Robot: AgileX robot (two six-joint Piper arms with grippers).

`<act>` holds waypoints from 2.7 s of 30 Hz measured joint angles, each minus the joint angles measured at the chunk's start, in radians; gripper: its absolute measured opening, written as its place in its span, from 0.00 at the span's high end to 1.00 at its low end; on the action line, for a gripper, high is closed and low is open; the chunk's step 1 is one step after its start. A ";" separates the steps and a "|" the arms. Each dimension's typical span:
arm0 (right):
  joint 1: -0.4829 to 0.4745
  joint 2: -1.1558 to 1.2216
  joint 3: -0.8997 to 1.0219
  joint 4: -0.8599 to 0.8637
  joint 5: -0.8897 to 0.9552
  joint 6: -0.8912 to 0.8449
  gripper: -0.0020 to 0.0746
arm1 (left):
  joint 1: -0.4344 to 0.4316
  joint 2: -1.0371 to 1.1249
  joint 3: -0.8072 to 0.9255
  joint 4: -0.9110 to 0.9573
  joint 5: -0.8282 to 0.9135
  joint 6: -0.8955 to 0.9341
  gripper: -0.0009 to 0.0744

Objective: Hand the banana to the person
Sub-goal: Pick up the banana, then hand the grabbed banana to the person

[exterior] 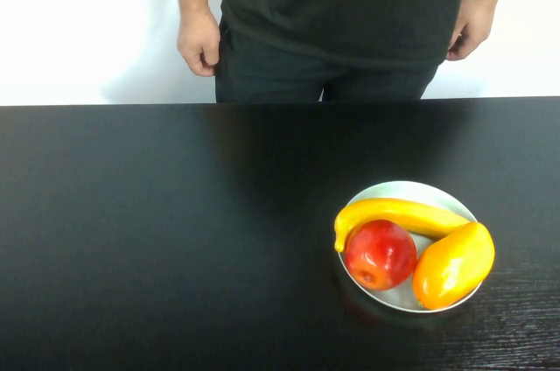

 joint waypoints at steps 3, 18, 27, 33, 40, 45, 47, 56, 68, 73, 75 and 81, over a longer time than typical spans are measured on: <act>0.059 0.133 -0.065 -0.004 0.000 -0.060 0.98 | 0.000 0.000 0.000 0.000 0.000 0.000 0.99; 0.256 0.756 -0.500 -0.142 -0.013 -0.485 0.48 | 0.000 0.000 0.000 0.000 0.000 0.000 0.99; 0.260 0.949 -0.600 -0.149 -0.057 -0.833 0.39 | 0.000 0.000 0.000 0.002 0.000 0.000 0.99; 0.278 1.030 -0.627 -0.149 -0.106 -0.920 0.38 | 0.000 0.000 0.000 0.002 0.000 0.000 0.99; 0.278 1.088 -0.631 -0.168 -0.147 -0.937 0.38 | 0.000 0.000 0.000 0.002 0.000 0.000 0.99; 0.278 1.108 -0.632 -0.172 -0.188 -0.940 0.38 | 0.000 0.000 0.000 0.002 0.000 0.000 0.99; 0.278 1.116 -0.632 -0.172 -0.207 -0.940 0.38 | 0.000 0.000 0.000 0.002 0.000 0.000 0.99; 0.278 1.154 -0.635 -0.167 -0.231 -0.945 0.45 | 0.000 0.000 0.000 0.002 0.000 0.000 0.99; 0.288 1.001 -0.638 -0.246 -0.163 -0.748 0.62 | 0.000 0.000 0.000 0.002 0.000 0.000 0.99; 0.329 0.815 -0.638 -0.355 -0.069 -0.626 0.62 | 0.000 0.000 0.000 0.002 0.000 0.000 0.99; 0.353 0.732 -0.640 -0.392 -0.047 -0.589 0.62 | 0.000 0.000 0.000 0.002 0.000 0.000 0.99; 0.458 0.583 -0.737 -0.517 -0.001 -0.478 0.62 | 0.000 0.000 0.000 0.002 0.000 0.000 0.99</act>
